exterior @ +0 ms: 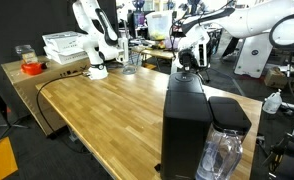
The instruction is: Open the coffee maker
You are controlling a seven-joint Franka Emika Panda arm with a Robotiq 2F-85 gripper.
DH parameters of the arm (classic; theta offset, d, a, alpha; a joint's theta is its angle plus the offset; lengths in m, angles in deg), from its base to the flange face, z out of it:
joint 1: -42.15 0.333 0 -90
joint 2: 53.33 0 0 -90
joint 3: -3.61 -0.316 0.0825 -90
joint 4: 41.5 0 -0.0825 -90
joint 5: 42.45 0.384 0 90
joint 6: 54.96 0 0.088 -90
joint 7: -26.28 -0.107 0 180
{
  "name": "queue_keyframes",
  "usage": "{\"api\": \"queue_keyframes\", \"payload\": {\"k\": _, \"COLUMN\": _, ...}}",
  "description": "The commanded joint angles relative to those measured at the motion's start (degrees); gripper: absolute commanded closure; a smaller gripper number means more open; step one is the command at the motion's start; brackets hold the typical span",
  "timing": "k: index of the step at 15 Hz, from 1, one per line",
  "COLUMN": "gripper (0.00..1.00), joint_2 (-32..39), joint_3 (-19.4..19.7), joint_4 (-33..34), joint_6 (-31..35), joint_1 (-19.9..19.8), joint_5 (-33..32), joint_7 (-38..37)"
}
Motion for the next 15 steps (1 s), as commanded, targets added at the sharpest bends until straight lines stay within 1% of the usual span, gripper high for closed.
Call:
{"api": "queue_keyframes", "payload": {"k": 1, "gripper": 1.0, "joint_2": 1.5, "joint_3": -0.5, "joint_4": 2.1, "joint_6": -2.1, "joint_1": 0.1, "joint_5": 0.3, "joint_7": -1.7}}
{"api": "queue_keyframes", "payload": {"k": 13, "gripper": 1.0, "joint_2": 2.9, "joint_3": -0.5, "joint_4": 2.5, "joint_6": -2.3, "joint_1": 0.6, "joint_5": 0.3, "joint_7": -1.7}}
{"api": "queue_keyframes", "payload": {"k": 15, "gripper": 1.0, "joint_2": 3.5, "joint_3": -1.2, "joint_4": 3.1, "joint_6": -2.5, "joint_1": 0.6, "joint_5": 0.0, "joint_7": -2.0}}
